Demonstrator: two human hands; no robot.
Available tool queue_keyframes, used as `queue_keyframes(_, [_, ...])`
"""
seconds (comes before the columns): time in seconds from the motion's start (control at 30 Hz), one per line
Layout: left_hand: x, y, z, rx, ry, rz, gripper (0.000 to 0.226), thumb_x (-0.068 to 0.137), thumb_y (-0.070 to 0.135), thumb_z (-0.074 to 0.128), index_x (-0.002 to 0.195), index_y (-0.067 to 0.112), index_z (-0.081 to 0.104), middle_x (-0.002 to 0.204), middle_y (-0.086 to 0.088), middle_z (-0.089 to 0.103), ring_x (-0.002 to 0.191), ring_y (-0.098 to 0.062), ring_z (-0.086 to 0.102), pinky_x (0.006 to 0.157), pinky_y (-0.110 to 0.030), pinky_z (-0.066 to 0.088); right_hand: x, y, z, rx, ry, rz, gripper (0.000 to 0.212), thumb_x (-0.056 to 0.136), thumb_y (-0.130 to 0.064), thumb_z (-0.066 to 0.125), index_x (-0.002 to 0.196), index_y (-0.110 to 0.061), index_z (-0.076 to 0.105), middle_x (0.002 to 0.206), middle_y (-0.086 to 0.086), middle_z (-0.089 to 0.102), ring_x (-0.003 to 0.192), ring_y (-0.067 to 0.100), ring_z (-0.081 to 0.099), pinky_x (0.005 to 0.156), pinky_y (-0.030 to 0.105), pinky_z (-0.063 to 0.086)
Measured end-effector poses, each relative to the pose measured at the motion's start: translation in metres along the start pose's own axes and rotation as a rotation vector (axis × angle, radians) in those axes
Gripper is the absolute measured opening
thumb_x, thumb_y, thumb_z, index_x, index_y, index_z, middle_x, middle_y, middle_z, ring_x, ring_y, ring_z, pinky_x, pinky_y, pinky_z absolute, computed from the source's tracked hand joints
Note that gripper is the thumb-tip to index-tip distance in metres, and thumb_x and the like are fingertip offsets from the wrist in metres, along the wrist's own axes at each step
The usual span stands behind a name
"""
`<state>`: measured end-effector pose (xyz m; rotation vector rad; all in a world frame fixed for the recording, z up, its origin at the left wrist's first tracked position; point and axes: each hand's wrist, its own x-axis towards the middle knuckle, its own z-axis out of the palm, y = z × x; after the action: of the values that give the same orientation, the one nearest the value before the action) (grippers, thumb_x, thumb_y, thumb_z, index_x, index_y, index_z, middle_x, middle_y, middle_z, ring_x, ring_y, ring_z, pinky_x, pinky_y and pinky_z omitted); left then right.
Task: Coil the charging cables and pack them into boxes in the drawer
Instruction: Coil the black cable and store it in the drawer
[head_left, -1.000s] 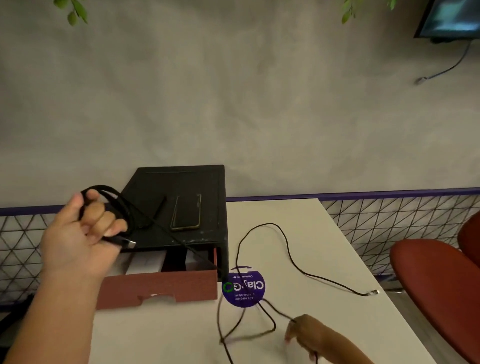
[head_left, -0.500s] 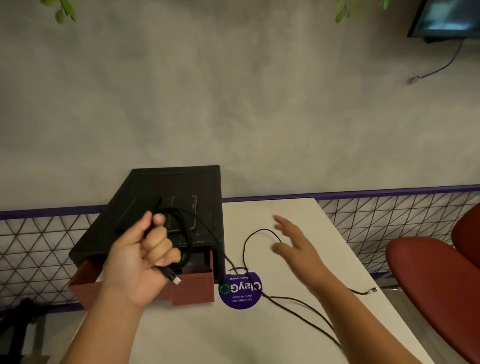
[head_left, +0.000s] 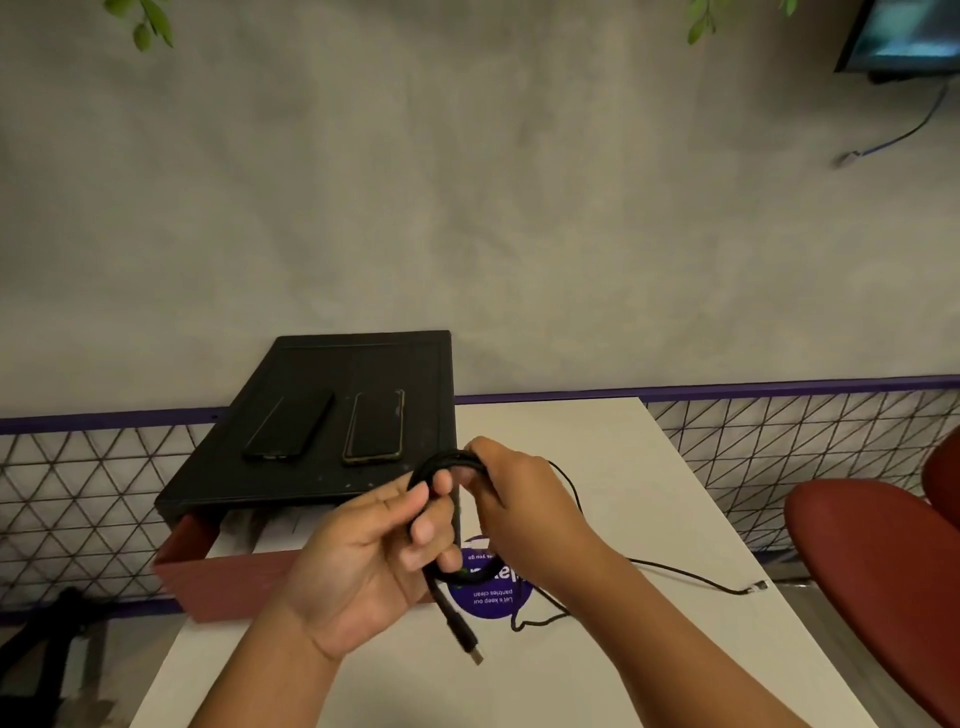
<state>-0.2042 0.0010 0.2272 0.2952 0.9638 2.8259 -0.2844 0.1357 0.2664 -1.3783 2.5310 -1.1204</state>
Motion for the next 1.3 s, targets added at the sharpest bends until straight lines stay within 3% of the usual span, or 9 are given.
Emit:
queue_keyframes(0.17, [0.001,-0.002,0.008,0.078,0.053,-0.041,0.033,0.089,0.031,0.058,0.092,-0.001,0.064,0.049,0.000,0.046,0.045,-0.013,0.051,0.066,-0.034,0.049,-0.004,0.003,-0.004,-0.159,-0.049,-0.093,0.015,0.099,-0.023,0.038,0.108,-0.015,0.048,0.098,0.007,0.063,0.079,0.016,0.052,0.063,0.023,0.040])
queue_keyframes(0.3, [0.000,-0.006,0.026,0.138,0.243,0.064,0.042,0.047,0.033,0.091,0.057,0.009,0.059,0.036,0.009,0.022,0.031,-0.007,0.017,0.036,-0.024,0.038,-0.004,0.006,-0.006,0.053,-0.065,-0.060,0.013,0.096,-0.030,0.045,0.086,-0.024,0.051,0.075,-0.011,0.057,0.064,0.004,0.050,0.056,0.014,0.038])
queue_keyframes(0.43, [0.004,-0.001,0.017,-0.087,-0.062,0.052,0.037,0.095,0.035,0.049,0.104,0.002,0.063,0.054,0.001,0.032,0.047,-0.012,0.030,0.058,-0.024,0.042,-0.007,0.018,-0.009,0.536,-0.017,0.050,0.020,0.092,-0.026,0.053,0.075,-0.017,0.059,0.048,-0.015,0.049,0.045,-0.001,0.045,0.047,0.009,0.035])
queue_keyframes(0.53, [-0.005,0.005,0.012,-0.002,-0.089,0.148,0.058,0.103,0.038,0.013,0.144,0.000,0.026,0.069,0.000,0.037,0.060,-0.012,0.034,0.069,-0.024,0.034,-0.011,0.031,-0.009,0.612,0.084,0.161,0.020,0.093,-0.025,0.051,0.081,-0.017,0.065,0.044,-0.014,0.048,0.041,0.000,0.042,0.044,0.009,0.032])
queue_keyframes(0.73, [-0.008,0.015,0.020,0.148,0.019,0.332,0.052,0.104,0.033,0.010,0.141,0.002,-0.007,0.078,-0.003,0.038,0.067,-0.013,0.034,0.076,-0.026,0.033,-0.029,0.043,0.029,0.490,-0.040,0.284,0.018,0.096,-0.023,0.050,0.094,-0.028,0.067,0.055,-0.020,0.060,0.056,-0.009,0.055,0.056,0.006,0.038])
queue_keyframes(0.87, [0.002,0.012,0.031,0.309,0.253,0.406,0.076,0.086,0.024,0.060,0.147,0.008,0.018,0.065,0.000,0.049,0.051,-0.008,0.043,0.060,-0.023,0.046,-0.051,0.027,0.051,0.280,-0.312,0.180,0.022,0.097,-0.030,0.045,0.078,-0.029,0.056,0.063,-0.007,0.053,0.058,0.002,0.051,0.061,0.020,0.039])
queue_keyframes(1.0, [0.007,0.007,0.030,0.618,0.580,0.462,0.052,0.096,0.016,0.038,0.145,0.023,0.025,0.057,0.007,0.042,0.049,-0.005,0.036,0.063,-0.021,0.040,-0.054,0.013,0.037,0.211,-0.372,0.075,0.017,0.097,-0.030,0.046,0.095,-0.030,0.063,0.076,-0.012,0.055,0.077,0.014,0.052,0.072,0.025,0.042])
queue_keyframes(1.17, [0.004,-0.008,0.024,1.437,0.715,0.274,0.057,0.099,0.024,0.037,0.147,0.036,0.008,0.118,-0.003,0.054,0.100,-0.008,0.053,0.082,-0.016,0.038,-0.047,0.007,0.003,0.045,-0.248,-0.057,0.011,0.093,-0.026,0.052,0.083,-0.026,0.058,0.063,-0.019,0.053,0.064,-0.004,0.048,0.059,0.010,0.033])
queue_keyframes(1.3, [0.003,-0.025,0.021,1.354,0.620,0.056,0.052,0.095,0.034,0.040,0.144,0.034,0.021,0.126,0.010,0.043,0.092,0.012,0.045,0.061,0.002,0.039,-0.040,0.011,-0.022,0.066,-0.070,-0.016,0.003,0.086,-0.029,0.063,0.086,-0.026,0.065,0.076,-0.013,0.060,0.081,0.009,0.060,0.066,0.017,0.046])
